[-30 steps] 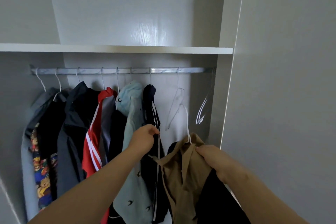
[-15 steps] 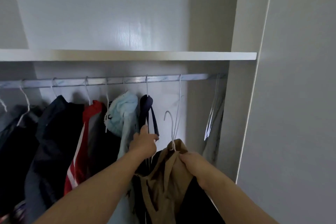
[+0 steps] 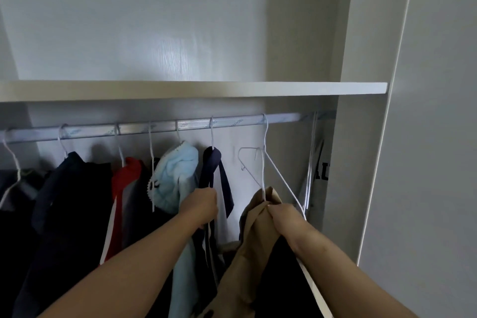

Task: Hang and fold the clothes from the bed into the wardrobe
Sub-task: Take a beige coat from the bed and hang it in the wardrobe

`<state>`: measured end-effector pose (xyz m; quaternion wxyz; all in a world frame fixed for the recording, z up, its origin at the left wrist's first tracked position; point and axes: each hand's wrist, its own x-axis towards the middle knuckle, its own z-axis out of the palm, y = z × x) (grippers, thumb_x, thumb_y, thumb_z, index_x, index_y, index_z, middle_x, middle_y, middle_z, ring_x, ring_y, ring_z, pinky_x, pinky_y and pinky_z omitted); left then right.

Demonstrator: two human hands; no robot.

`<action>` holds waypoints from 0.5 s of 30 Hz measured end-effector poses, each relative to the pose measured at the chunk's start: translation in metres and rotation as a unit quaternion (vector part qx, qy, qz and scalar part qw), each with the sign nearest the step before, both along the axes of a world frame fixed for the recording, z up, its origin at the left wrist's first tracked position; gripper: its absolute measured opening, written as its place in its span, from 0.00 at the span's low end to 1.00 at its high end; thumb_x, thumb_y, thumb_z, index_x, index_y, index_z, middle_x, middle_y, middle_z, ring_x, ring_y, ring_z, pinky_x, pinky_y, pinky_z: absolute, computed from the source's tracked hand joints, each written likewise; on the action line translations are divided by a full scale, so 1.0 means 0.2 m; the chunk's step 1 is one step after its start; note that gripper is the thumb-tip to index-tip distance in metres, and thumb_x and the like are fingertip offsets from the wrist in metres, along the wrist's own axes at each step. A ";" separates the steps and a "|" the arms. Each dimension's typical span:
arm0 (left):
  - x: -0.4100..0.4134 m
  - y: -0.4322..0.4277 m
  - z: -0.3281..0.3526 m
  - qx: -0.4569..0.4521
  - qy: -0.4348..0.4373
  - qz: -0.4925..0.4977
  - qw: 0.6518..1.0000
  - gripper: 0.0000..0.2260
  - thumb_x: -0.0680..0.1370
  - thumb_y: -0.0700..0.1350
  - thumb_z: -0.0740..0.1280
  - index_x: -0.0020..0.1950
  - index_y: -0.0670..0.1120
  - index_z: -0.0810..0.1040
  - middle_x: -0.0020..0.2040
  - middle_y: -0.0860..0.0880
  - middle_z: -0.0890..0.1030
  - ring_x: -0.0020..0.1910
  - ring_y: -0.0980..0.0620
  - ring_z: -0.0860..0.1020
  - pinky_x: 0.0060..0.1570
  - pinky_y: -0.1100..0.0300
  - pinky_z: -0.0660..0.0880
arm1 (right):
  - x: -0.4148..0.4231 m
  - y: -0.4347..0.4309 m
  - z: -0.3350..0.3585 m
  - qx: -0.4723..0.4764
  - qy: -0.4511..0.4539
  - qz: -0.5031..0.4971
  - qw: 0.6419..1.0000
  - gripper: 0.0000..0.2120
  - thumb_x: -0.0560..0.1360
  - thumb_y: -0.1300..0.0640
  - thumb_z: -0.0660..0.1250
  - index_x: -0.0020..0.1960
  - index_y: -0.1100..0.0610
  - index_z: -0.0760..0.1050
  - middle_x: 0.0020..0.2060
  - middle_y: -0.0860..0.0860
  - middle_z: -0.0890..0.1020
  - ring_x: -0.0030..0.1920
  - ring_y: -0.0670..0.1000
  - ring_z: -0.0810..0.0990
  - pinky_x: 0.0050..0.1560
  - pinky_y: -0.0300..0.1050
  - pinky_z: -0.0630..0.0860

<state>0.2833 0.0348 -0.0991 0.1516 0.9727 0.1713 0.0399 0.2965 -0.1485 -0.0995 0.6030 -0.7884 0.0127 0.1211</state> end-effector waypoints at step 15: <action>0.15 0.17 0.06 -0.138 -0.094 -0.072 0.983 0.09 0.76 0.38 0.59 0.52 0.47 0.76 0.41 0.49 0.76 0.31 0.50 0.78 0.25 0.60 0.78 | 0.36 0.29 0.41 -0.055 -0.182 0.042 0.981 0.12 0.80 0.57 0.55 0.49 0.58 0.76 0.35 0.50 0.77 0.34 0.47 0.73 0.30 0.36 0.65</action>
